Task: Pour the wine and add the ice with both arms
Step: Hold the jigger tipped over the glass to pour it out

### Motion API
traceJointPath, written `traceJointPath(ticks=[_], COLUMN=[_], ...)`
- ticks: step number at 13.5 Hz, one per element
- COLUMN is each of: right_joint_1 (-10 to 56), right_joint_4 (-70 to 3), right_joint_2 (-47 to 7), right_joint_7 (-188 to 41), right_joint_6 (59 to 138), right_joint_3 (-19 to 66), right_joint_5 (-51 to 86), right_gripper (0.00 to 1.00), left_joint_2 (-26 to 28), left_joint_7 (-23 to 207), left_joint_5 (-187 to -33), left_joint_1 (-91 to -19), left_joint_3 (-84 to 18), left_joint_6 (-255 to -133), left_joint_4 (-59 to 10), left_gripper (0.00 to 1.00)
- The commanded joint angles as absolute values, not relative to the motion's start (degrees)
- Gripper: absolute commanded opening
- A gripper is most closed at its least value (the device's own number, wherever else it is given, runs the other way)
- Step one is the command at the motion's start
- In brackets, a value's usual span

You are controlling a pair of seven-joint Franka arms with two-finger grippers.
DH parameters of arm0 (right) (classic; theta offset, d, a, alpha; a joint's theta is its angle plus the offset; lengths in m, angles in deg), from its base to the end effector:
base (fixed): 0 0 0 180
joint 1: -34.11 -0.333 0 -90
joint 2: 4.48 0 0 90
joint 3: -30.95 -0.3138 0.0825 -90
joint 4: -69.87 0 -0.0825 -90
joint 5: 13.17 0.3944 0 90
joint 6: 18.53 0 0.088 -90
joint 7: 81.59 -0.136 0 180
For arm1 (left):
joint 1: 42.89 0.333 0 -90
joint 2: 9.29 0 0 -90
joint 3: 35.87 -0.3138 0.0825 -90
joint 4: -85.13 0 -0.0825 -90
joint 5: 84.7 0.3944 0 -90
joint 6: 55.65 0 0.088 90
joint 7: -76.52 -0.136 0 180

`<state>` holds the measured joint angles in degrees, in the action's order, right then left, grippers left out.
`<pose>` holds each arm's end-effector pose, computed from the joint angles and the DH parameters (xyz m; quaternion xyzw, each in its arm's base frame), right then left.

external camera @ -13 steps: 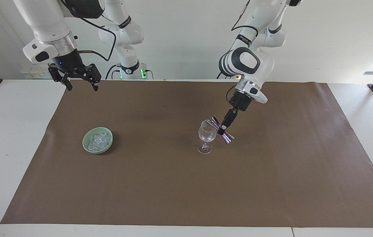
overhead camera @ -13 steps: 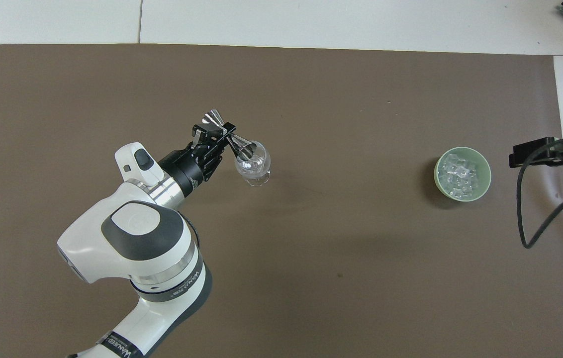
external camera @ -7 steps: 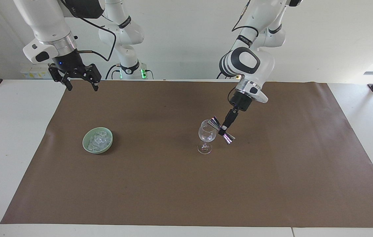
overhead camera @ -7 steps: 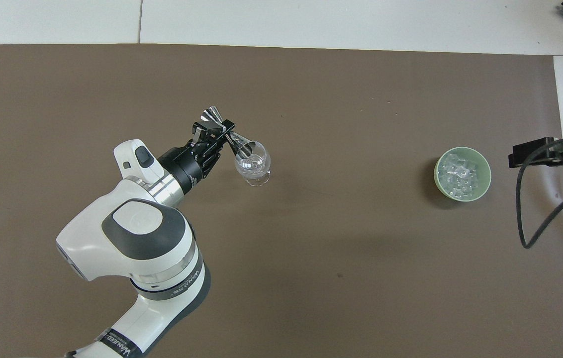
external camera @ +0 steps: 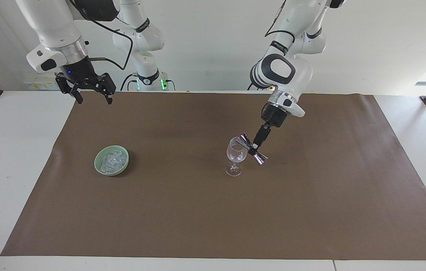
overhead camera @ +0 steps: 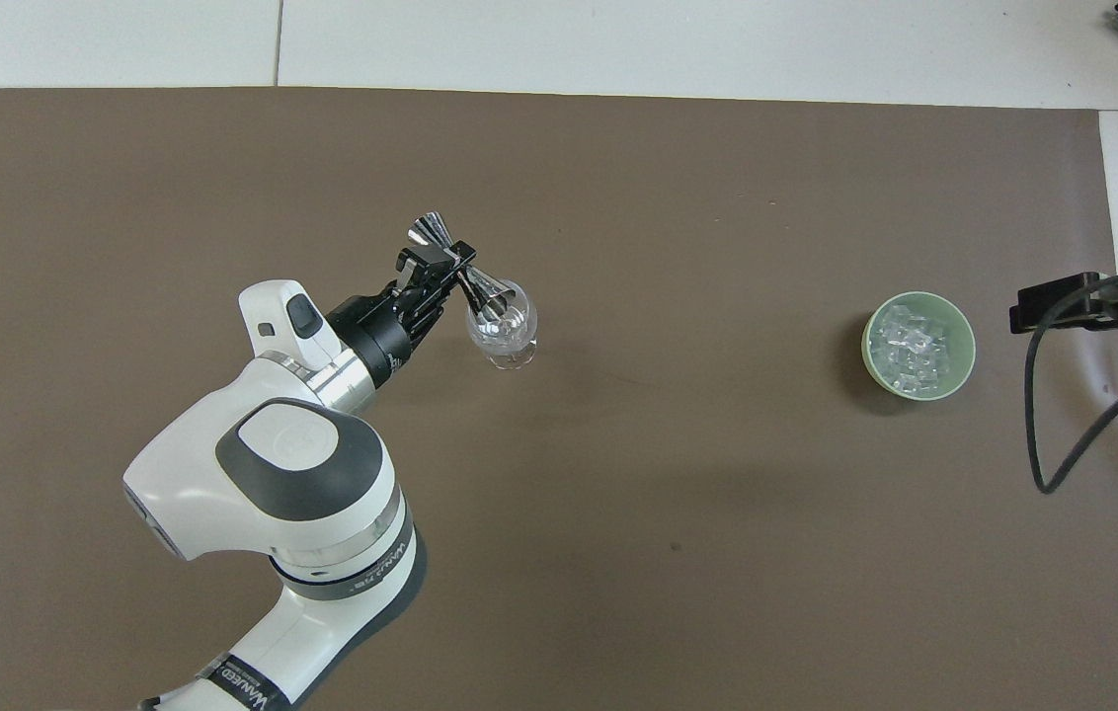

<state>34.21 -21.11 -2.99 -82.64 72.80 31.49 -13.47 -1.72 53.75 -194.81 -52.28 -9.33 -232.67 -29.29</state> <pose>0.5602 -0.0070 0.6017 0.9998 -0.0147 0.0161 0.0024 0.5376 -0.2882 0.4000 0.7780 0.3792 0.1966 0.4607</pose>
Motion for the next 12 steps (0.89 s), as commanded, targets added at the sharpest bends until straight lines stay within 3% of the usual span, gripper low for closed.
traceJointPath(ticks=[1, 12], right_joint_1=[34.47, 34.47], right_joint_4=[-22.59, -22.59], right_joint_2=[-1.67, -1.67], right_joint_7=[-81.50, -81.50], right_joint_6=[73.23, 73.49], right_joint_3=[31.39, 31.30], right_joint_5=[-11.85, -11.85], right_gripper=[1.00, 1.00], left_joint_2=[-1.03, -1.03], left_joint_7=[50.78, 45.67], left_joint_5=[-194.21, -194.12], left_joint_1=[-53.52, -53.70], left_joint_3=[-10.03, -10.03], left_joint_6=[-234.42, -234.42], left_joint_4=[-27.98, -27.98], left_gripper=[0.00, 0.00])
